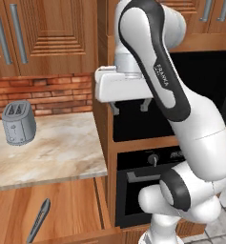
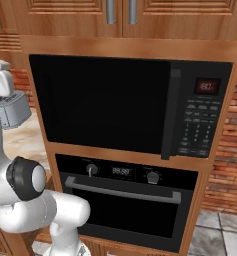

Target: Take the tongs from the drawer on the left and place them on the dining counter next to the tray containing the hot dog.

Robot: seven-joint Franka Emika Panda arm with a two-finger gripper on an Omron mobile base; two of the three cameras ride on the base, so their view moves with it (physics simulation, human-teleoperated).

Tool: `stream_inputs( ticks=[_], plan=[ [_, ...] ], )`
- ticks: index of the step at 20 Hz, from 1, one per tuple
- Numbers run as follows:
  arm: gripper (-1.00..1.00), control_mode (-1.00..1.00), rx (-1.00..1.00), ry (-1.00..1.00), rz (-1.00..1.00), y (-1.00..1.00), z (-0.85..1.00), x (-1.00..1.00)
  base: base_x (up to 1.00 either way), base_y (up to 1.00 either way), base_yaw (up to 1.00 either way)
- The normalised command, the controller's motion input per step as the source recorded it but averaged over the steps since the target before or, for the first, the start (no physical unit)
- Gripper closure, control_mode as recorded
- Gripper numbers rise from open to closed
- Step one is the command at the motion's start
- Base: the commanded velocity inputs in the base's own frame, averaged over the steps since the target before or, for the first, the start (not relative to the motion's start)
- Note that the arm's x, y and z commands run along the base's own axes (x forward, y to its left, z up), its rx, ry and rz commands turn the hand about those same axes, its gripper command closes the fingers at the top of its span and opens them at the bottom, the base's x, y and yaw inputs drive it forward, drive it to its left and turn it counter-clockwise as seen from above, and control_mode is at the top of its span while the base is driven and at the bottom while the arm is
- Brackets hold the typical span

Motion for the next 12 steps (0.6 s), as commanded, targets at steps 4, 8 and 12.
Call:
stream_inputs(
  ticks=[4,8,12],
  plan=[
    [-1.00,-1.00,0.00,0.22,0.04,0.00,-0.50,0.29,0.00,0.00,0.00],
    [-1.00,-1.00,0.00,0.08,0.00,-0.03,-0.36,0.00,0.00,0.00,0.00],
    [-1.00,-1.00,0.00,0.00,0.00,0.00,-0.59,0.00,0.00,0.00,0.00]
  ],
)
